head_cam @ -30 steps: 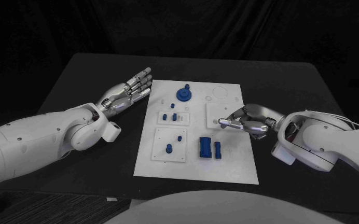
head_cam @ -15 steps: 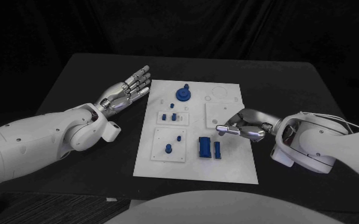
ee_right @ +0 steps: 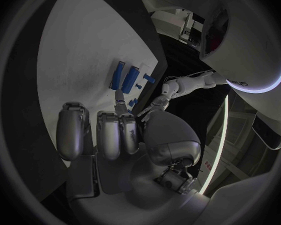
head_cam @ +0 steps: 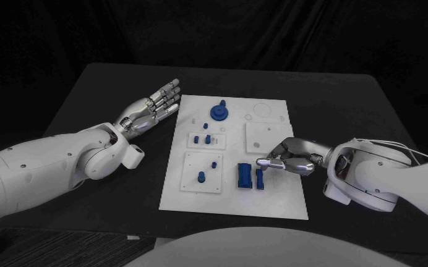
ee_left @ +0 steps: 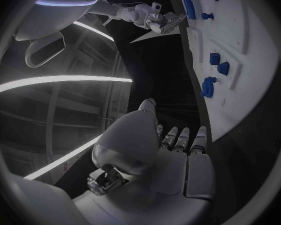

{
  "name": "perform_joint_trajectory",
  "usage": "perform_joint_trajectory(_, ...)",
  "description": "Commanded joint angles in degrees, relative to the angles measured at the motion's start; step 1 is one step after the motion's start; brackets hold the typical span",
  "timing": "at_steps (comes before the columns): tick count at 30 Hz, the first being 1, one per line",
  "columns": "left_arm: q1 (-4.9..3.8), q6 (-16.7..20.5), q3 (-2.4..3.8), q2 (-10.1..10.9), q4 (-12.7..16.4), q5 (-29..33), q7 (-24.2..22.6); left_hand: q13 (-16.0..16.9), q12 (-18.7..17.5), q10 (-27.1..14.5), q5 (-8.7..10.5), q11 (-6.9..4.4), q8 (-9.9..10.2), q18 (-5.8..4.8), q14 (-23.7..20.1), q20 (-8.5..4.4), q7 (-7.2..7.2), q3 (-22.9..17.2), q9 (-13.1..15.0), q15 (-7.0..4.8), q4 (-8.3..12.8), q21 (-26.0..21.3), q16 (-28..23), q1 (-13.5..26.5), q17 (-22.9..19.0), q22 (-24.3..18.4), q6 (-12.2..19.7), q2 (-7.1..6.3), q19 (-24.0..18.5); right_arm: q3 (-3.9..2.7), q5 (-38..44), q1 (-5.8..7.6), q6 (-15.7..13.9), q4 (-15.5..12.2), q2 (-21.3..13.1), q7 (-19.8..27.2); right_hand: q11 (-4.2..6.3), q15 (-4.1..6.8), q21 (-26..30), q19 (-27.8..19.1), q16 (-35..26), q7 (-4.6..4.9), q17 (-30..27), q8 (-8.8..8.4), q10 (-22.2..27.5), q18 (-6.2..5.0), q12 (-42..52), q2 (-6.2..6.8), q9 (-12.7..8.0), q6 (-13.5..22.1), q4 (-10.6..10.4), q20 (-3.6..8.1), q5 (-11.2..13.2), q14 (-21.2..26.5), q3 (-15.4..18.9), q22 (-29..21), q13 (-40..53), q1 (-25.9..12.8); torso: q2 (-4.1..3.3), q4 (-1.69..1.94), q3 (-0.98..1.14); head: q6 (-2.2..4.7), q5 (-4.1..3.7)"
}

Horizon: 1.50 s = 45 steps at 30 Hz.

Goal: Assemble the parts on the task board

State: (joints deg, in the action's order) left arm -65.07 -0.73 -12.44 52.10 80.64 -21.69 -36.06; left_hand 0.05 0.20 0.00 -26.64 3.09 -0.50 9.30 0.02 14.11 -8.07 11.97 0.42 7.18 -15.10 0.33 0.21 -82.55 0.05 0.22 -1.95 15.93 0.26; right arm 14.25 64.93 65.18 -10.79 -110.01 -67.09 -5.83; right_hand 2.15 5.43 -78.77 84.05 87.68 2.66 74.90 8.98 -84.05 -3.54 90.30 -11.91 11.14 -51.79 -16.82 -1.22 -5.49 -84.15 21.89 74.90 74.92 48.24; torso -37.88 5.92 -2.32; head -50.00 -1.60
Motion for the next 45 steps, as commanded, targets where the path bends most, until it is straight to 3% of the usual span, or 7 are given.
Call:
perform_joint_trajectory(1, 0.11, -0.2, 0.05, -0.1, 0.1, 0.0, -0.8, -0.1, -0.2, 0.0, -0.3, 0.43, 0.0, 0.96, 0.0, 0.12, 0.49, -0.3, 0.1, -0.35, 0.2, -0.1, -0.2, -0.6, 0.0, 0.0, -0.1, 0.05, 0.0, 0.0, 1.4, -0.22, 0.4, 0.1, 0.2, -1.8, 0.38, 0.39, -0.3, 1.7, 0.3, -0.06, 6.5, -0.36, -6.0, 1.02, -0.3, -0.42, -0.1, -0.5, 0.1, 0.51, -0.1, -4.4, 0.4, 11.8, 15.1, -0.5, 0.01, 0.03, 0.0, 0.0, -0.03)
perform_joint_trajectory(13, 0.14, -0.6, 0.05, 0.0, 0.2, 0.0, -0.3, -0.1, -0.2, 0.0, -0.85, 0.92, -0.2, 0.97, 0.0, 0.27, 1.92, -0.8, 0.2, -0.22, 0.8, -0.1, -0.2, -1.1, 0.0, 0.0, -0.8, 0.16, 0.0, -0.01, 1.5, -0.39, -2.5, 0.0, 0.4, -1.3, 0.42, 0.42, -0.2, 1.6, 0.3, -0.08, 6.4, -0.87, -6.0, 1.0, -0.3, -0.82, -0.5, -0.2, 0.2, 0.54, -0.7, -4.4, 0.7, 11.8, 15.1, -0.2, -0.01, -0.01, -0.05, 0.0, 0.02)
perform_joint_trajectory(17, 0.15, -0.8, 0.05, 0.0, 0.2, 0.0, -0.2, -0.1, -0.2, 0.0, -1.13, 1.19, -0.2, 0.98, 0.0, 0.36, 2.44, -1.0, 0.3, 0.11, 1.1, -0.1, -0.2, -1.2, 0.0, 0.0, -1.2, 0.17, 0.0, -0.01, 1.5, -0.41, -4.2, -0.2, 0.4, -0.4, 0.05, 0.12, -0.2, 1.5, 0.3, 0.41, 6.4, 0.3, -6.0, 1.0, -0.3, -2.0, -0.1, -4.1, 0.1, 0.35, 1.1, -4.4, 2.4, 11.7, 15.1, -1.5, 0.01, 0.0, -0.02, 0.0, 0.04)
perform_joint_trajectory(20, 0.15, -0.8, 0.05, 0.0, 0.2, 0.0, -0.2, -0.1, -0.2, 0.0, -1.2, 1.26, -0.3, 0.98, 0.0, 0.38, 2.54, -1.1, 0.3, 0.18, 1.1, -0.1, -0.2, -1.2, 0.0, 0.0, -1.3, 0.18, 0.0, -0.01, 1.5, -0.42, -5.2, -0.3, 0.4, 0.0, -0.08, 0.0, -0.3, 1.5, 0.4, 0.58, 6.5, 0.99, -6.0, 1.01, -0.3, -2.31, 0.5, -6.1, 0.2, 0.23, 0.7, -4.4, 3.0, 11.8, 15.1, -1.1, 0.04, 0.01, -0.03, 0.0, 0.05)
perform_joint_trajectory(28, 0.16, -0.9, 0.05, 0.1, 0.2, 0.0, 0.0, -0.1, -0.2, 0.0, -1.3, 1.42, -0.3, 0.98, 0.0, 0.41, 2.74, -1.1, 0.3, 0.25, 1.2, -0.1, -0.2, -1.3, 0.0, 0.0, -1.4, 0.17, 0.0, -0.01, 1.7, -0.45, -7.7, -0.5, 0.4, 0.5, -0.16, -0.06, -0.3, 1.5, 0.3, 0.66, 6.3, 1.33, -6.0, 1.0, -0.3, -2.35, 0.8, -6.9, 0.3, 0.17, 0.5, -4.4, 3.3, 11.7, 15.1, -0.8, 0.02, 0.01, -0.01, 0.0, 0.15)
perform_joint_trajectory(45, 0.17, -0.9, 0.05, 0.0, 0.1, 0.0, 0.0, -0.1, -0.2, 0.0, -1.4, 1.71, -0.3, 0.98, 0.0, 0.43, 3.0, -1.2, 0.3, 0.26, 1.4, -0.1, -0.2, -1.3, 0.0, 0.0, -1.6, 0.18, 0.0, -0.01, 3.4, -0.51, -2.0, 0.0, 0.9, -3.9, -0.2, -0.1, 0.1, 1.3, 0.3, 0.71, 6.3, -0.01, -6.0, 0.88, -0.3, -2.44, 0.4, -5.3, 0.3, 0.11, 0.5, -4.4, 4.0, 11.6, 15.1, -0.4, 0.0, 0.09, 0.02, 0.0, 0.16)
